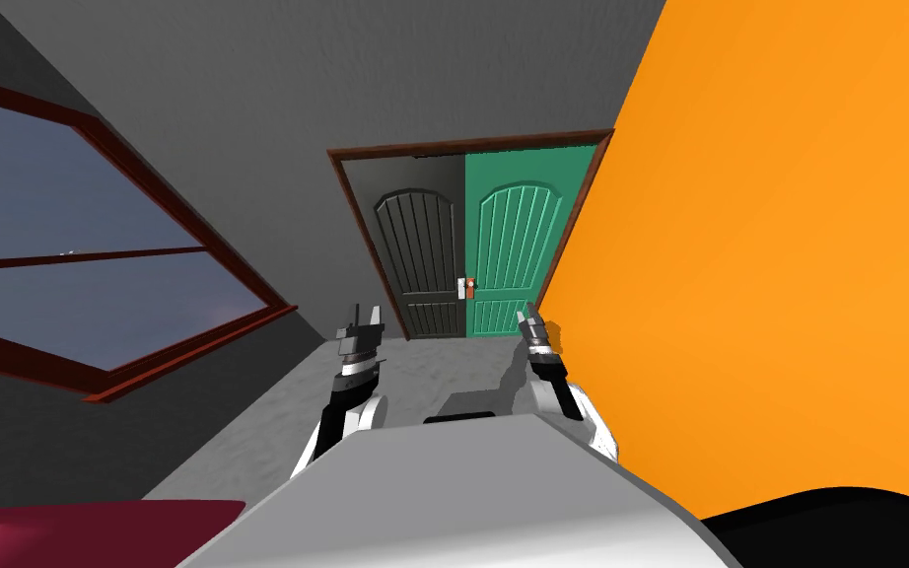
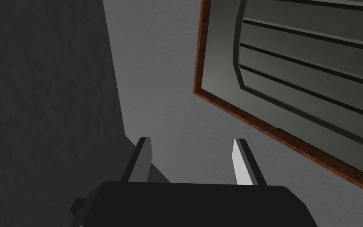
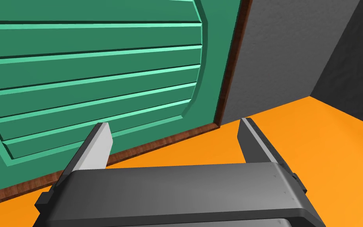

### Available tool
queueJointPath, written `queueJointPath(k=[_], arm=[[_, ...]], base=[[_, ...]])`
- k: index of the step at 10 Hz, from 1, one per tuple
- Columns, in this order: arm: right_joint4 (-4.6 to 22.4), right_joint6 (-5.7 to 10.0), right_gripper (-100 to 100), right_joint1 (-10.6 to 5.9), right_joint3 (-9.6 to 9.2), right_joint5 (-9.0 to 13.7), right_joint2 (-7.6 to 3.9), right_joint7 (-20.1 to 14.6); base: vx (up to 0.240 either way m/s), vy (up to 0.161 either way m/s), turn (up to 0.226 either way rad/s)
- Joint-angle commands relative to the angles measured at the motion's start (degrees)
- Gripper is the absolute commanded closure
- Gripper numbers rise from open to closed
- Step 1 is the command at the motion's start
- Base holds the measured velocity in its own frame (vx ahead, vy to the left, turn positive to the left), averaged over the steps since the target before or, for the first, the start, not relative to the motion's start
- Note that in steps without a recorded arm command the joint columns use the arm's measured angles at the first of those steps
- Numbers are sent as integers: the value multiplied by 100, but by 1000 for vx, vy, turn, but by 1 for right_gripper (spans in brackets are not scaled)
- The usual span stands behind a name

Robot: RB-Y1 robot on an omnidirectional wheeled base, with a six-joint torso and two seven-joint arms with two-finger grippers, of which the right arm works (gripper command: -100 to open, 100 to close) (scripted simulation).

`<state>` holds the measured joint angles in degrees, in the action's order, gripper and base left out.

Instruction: Pull the door open

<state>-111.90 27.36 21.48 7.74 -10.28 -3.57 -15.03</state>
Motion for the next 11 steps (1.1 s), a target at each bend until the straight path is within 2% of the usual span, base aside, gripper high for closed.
queueJointPath(k=[1, 11], arm=[[202, -61, -100, -44, 47, -77, -46, -108], [1404, -423, -100, -390, 302, -521, -194, -678]], base=[[144, 59, 52], [153, 41, 53]])
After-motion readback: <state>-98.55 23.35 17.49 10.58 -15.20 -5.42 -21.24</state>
